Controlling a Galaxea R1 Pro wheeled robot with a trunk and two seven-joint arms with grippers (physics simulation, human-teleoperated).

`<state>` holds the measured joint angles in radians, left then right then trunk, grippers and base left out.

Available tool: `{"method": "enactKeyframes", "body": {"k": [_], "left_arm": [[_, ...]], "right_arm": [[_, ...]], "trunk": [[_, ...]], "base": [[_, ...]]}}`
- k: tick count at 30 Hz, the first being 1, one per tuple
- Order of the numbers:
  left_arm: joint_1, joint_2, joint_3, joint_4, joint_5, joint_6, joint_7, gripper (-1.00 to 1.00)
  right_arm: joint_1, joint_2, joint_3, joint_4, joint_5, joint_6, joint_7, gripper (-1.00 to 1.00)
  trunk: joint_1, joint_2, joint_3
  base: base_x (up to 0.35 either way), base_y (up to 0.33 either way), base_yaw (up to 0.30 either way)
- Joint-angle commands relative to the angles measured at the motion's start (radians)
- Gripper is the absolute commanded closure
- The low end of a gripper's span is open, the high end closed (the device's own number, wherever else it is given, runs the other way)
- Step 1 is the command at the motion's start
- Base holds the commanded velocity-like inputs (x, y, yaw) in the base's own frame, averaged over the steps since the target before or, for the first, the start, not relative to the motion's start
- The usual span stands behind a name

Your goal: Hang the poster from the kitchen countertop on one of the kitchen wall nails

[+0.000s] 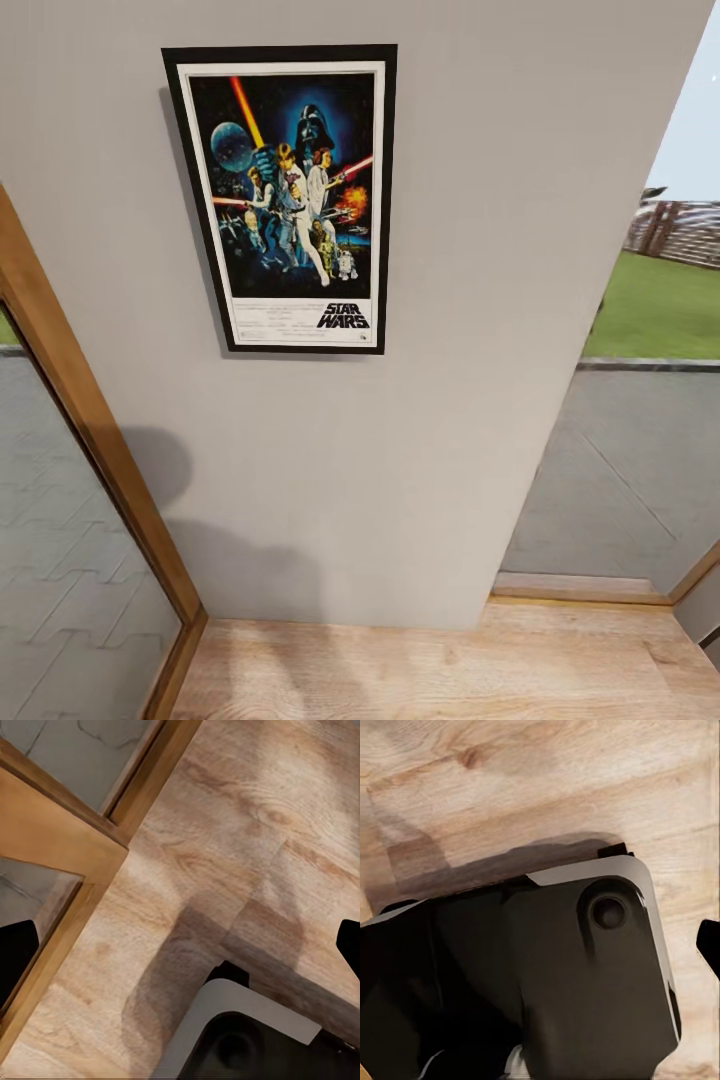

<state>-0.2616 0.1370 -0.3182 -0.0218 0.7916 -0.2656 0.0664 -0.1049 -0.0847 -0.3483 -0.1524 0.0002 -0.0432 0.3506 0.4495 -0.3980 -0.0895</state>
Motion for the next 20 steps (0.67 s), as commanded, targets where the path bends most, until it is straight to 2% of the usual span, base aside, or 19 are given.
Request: {"method": "enactKeyframes", "body": {"k": [1,8,20], "left_arm": [[0.000,0.000,-0.009,-0.001,0.003,-0.001,0.006,-1.00],[0.002,0.000,-0.009,-0.001,0.003,-0.002,0.007,-1.00],[0.002,0.000,-0.009,-0.001,0.003,-0.003,0.006,-1.00]], "right_arm": [[-0.001,0.000,-0.004,0.002,0.000,-0.003,-0.006,-1.00],[-0.001,0.003,-0.005,0.006,-0.003,-0.003,-0.063,-1.00],[-0.001,0.003,-0.005,0.007,-0.003,-0.003,-0.073,-1.00]], "trunk": [[0.001,-0.002,-0.002],[0.001,-0.002,-0.002],[0.001,-0.002,-0.002]], "base": [[0.000,0.000,0.000],[0.000,0.000,0.000],[0.000,0.000,0.000]]}}
